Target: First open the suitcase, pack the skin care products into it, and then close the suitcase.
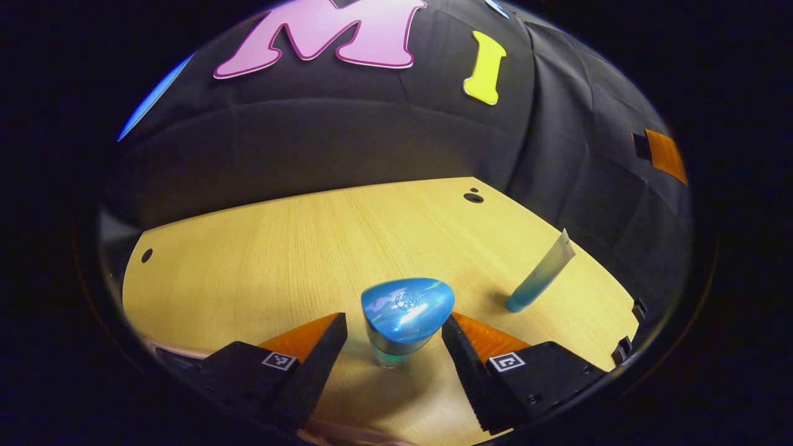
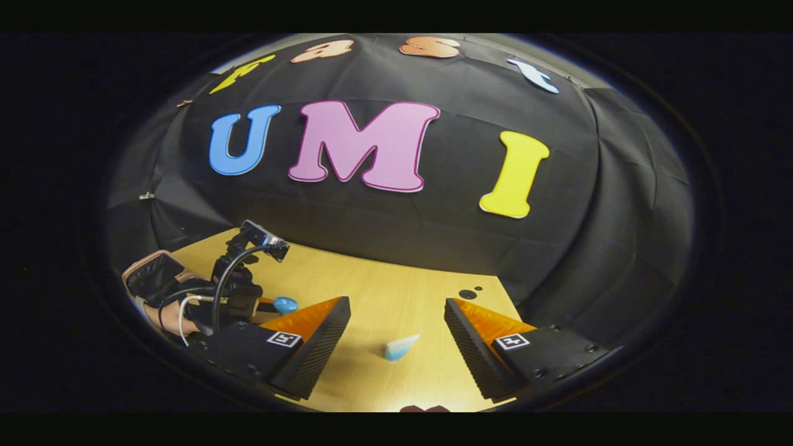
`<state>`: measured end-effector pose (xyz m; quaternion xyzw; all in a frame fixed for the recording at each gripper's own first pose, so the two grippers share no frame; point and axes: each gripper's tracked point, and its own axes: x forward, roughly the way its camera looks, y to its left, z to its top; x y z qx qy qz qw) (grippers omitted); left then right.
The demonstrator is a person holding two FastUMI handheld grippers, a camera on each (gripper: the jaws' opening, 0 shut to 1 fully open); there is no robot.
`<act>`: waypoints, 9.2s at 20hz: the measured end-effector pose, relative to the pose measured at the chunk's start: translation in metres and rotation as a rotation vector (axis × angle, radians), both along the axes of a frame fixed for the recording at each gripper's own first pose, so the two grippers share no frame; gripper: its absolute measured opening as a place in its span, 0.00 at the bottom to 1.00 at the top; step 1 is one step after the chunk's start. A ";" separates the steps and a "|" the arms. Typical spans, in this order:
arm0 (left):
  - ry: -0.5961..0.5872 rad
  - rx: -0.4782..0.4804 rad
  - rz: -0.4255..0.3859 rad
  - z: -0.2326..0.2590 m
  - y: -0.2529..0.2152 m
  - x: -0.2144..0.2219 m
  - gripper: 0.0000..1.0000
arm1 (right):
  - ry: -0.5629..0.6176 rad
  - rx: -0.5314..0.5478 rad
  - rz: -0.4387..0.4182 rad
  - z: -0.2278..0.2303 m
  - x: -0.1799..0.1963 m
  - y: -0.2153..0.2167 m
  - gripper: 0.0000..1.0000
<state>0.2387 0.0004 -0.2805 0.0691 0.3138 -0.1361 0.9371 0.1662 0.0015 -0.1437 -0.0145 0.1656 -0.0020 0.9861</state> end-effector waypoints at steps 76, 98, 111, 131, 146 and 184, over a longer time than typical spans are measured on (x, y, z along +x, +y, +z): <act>0.369 -0.012 0.447 0.068 0.295 -0.276 0.66 | 0.635 0.385 0.425 -0.104 -0.123 0.359 0.35; 0.270 -0.164 0.966 0.096 0.534 -0.386 0.68 | 0.932 0.393 0.360 -0.127 -0.124 0.404 0.98; 0.468 -0.170 0.970 0.040 0.617 -0.308 0.68 | 0.784 0.332 0.317 -0.099 -0.106 0.347 0.98; 0.262 -0.155 0.797 0.125 0.578 -0.272 0.09 | 0.708 0.378 0.315 -0.072 -0.126 0.317 0.98; -0.034 -0.108 0.442 0.311 0.295 -0.246 0.07 | 0.585 0.374 0.442 -0.048 -0.173 0.204 0.97; -0.386 -0.023 0.042 0.321 -0.012 -0.196 0.90 | -0.127 0.142 0.059 0.146 -0.122 0.020 0.98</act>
